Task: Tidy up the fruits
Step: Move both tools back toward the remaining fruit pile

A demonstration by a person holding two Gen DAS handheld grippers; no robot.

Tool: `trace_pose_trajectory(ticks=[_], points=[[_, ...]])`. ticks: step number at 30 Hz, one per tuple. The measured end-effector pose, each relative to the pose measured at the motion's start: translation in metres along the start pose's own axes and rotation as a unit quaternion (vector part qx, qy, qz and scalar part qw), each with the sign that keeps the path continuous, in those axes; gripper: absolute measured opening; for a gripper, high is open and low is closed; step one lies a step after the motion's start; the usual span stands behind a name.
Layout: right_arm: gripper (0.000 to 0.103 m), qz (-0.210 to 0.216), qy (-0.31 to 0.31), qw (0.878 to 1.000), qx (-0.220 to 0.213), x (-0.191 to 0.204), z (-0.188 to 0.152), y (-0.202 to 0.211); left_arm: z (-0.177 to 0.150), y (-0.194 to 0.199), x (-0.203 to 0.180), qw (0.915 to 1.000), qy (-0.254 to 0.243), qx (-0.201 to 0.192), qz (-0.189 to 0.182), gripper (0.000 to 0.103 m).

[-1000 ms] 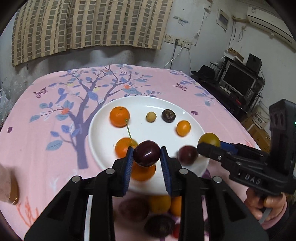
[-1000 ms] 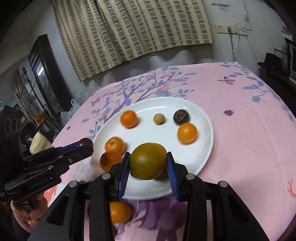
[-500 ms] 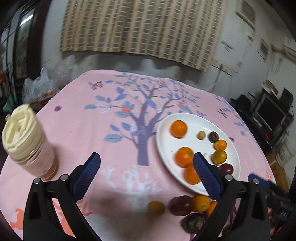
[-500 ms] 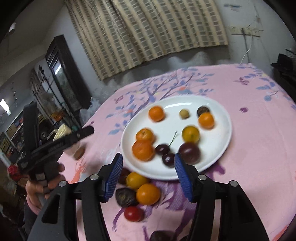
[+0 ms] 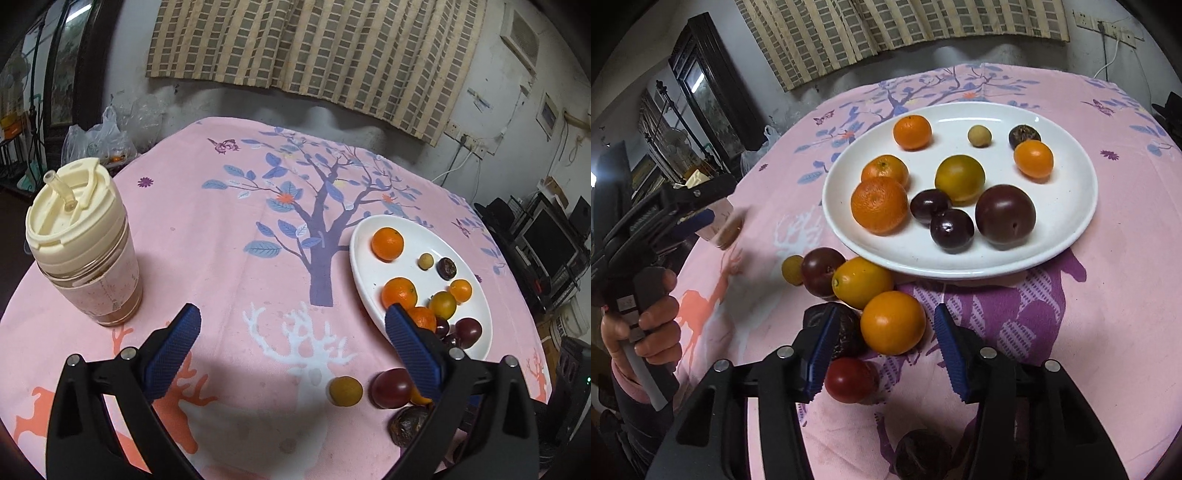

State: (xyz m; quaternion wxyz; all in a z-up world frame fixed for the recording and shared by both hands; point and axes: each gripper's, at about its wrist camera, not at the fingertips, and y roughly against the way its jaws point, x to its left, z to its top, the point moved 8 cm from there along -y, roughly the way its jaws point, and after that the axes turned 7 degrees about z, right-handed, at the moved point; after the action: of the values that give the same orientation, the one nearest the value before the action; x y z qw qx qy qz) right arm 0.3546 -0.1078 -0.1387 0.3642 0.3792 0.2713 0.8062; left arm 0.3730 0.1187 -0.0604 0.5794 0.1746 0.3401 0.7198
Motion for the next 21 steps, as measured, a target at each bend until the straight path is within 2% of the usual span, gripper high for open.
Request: trace_pose_trajectory(ticks=[5,8,11,13,16,18,20,21], points=[[0.048,-0.001,-0.007,1.000,0.014,-0.007,-0.002,-0.010,-0.002,0.002,-0.005,0.9999,-0.009,0.002,-0.006,0.098],[0.039,0.008,-0.013,1.000,0.012,-0.008,-0.003,-0.010,-0.002,0.002,-0.005,0.9999,-0.010,0.002,-0.006,0.098],[0.039,0.018,-0.031,0.999,0.008,-0.011,-0.001,-0.007,-0.005,0.001,-0.006,0.9997,-0.023,0.008,-0.009,0.098],[0.039,0.026,-0.040,0.999,-0.014,-0.012,0.005,0.003,-0.011,-0.002,-0.009,0.9982,-0.055,0.020,-0.012,0.098],[0.039,0.036,-0.052,0.997,-0.037,-0.016,0.011,0.017,-0.027,-0.004,-0.020,0.9913,-0.128,0.030,-0.013,0.095],[0.039,0.028,-0.052,0.997,-0.044,-0.019,0.012,0.022,-0.035,-0.005,-0.028,0.9858,-0.165,0.030,-0.010,0.063],[0.039,0.029,-0.058,0.997,-0.044,-0.020,0.013,0.022,-0.047,-0.008,-0.035,0.9808,-0.186,0.051,-0.032,0.048],[0.039,0.030,-0.060,0.997,-0.043,-0.021,0.013,0.022,-0.052,-0.010,-0.039,0.9782,-0.195,0.059,-0.042,0.045]])
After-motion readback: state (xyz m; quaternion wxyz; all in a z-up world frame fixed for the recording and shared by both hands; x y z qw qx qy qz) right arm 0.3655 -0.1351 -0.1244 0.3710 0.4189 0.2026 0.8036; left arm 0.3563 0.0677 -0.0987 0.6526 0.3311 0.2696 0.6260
